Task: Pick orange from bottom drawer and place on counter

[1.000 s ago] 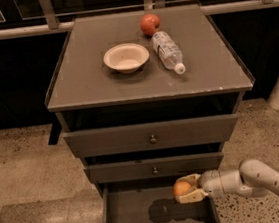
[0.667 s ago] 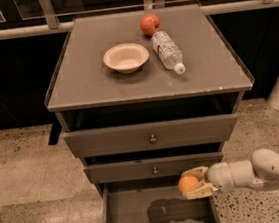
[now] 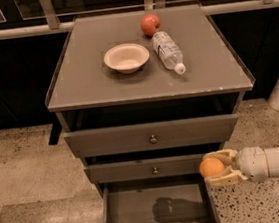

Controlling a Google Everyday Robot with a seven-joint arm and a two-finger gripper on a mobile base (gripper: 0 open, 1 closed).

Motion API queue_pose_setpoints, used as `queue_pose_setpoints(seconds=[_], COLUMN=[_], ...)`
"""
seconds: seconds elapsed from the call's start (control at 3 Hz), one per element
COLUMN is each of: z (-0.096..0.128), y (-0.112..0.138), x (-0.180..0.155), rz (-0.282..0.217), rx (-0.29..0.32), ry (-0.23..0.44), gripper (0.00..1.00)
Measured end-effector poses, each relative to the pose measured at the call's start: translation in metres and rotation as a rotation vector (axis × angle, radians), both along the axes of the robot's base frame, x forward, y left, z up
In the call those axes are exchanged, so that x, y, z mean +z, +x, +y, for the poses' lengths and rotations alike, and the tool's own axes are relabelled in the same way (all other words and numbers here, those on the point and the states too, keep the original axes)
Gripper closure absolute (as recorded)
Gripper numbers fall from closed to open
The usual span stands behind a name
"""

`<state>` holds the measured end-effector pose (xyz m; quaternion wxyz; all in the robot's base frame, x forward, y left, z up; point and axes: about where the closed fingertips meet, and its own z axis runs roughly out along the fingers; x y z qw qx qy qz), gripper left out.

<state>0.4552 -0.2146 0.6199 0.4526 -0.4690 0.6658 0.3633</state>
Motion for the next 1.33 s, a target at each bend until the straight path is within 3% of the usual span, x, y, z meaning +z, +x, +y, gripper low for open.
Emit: queue_pose_setpoints(seconds=[0.33,0.67,1.33], z=[-0.001,-0.015,-0.045], y=[0.002,0.014,0.044], x=[0.006,0.044,0.139], rz=[-0.006,-0.063,-0.182], rx=[0.009,0.030,-0.001], ry=[0.000,-0.008,-0.102], gripper=[1.00,1.00,1.00])
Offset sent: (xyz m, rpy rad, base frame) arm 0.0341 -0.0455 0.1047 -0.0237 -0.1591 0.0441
